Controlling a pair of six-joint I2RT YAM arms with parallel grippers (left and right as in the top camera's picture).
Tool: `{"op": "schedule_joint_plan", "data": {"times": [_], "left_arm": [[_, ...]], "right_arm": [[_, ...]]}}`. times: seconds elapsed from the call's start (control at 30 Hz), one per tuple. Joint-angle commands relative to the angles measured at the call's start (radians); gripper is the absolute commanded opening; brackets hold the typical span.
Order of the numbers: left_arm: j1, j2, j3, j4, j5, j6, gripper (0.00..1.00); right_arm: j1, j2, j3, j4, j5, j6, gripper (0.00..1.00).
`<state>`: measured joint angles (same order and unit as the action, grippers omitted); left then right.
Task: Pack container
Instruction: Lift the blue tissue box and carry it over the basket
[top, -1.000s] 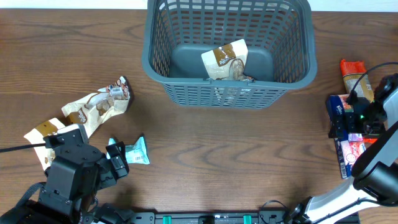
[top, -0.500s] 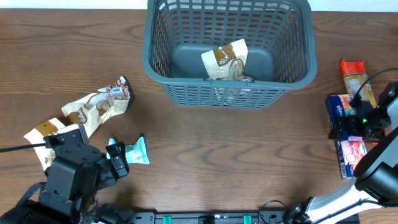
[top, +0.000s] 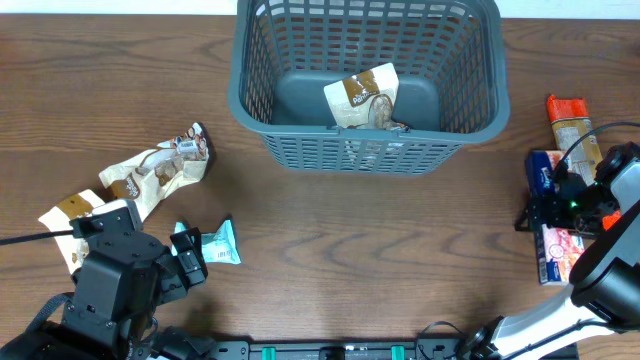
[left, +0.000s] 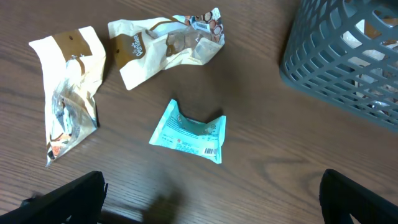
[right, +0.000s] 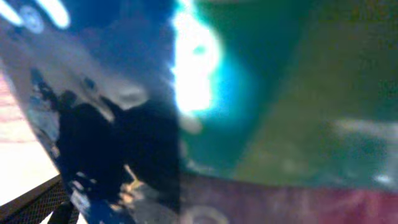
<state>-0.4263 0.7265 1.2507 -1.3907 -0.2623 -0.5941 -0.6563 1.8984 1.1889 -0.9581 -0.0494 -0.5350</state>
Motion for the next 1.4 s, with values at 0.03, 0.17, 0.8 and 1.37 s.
{"op": "schedule_joint_plan", "data": {"times": [0.03,0.17,0.8,1.37], "left_arm": [[0.006,0.004,0.006,-0.005,-0.013,0.017,0.99],[0.006,0.004,0.006,-0.005,-0.012,0.017,0.99],[0.006,0.004,0.006,-0.005,-0.012,0.017,0.99],[0.006,0.004,0.006,-0.005,-0.012,0.017,0.99]], "right_arm": [[-0.004,0.000,-0.006,0.023,-0.115,-0.011,0.99],[-0.004,0.000,-0.006,0.039,-0.143,-0.012,0.97],[-0.004,-0.008,0.035,0.259,-0.204,0.409,0.02],[-0.004,-0.010,0.668,0.299,-0.999,0.811,0.02]]}}
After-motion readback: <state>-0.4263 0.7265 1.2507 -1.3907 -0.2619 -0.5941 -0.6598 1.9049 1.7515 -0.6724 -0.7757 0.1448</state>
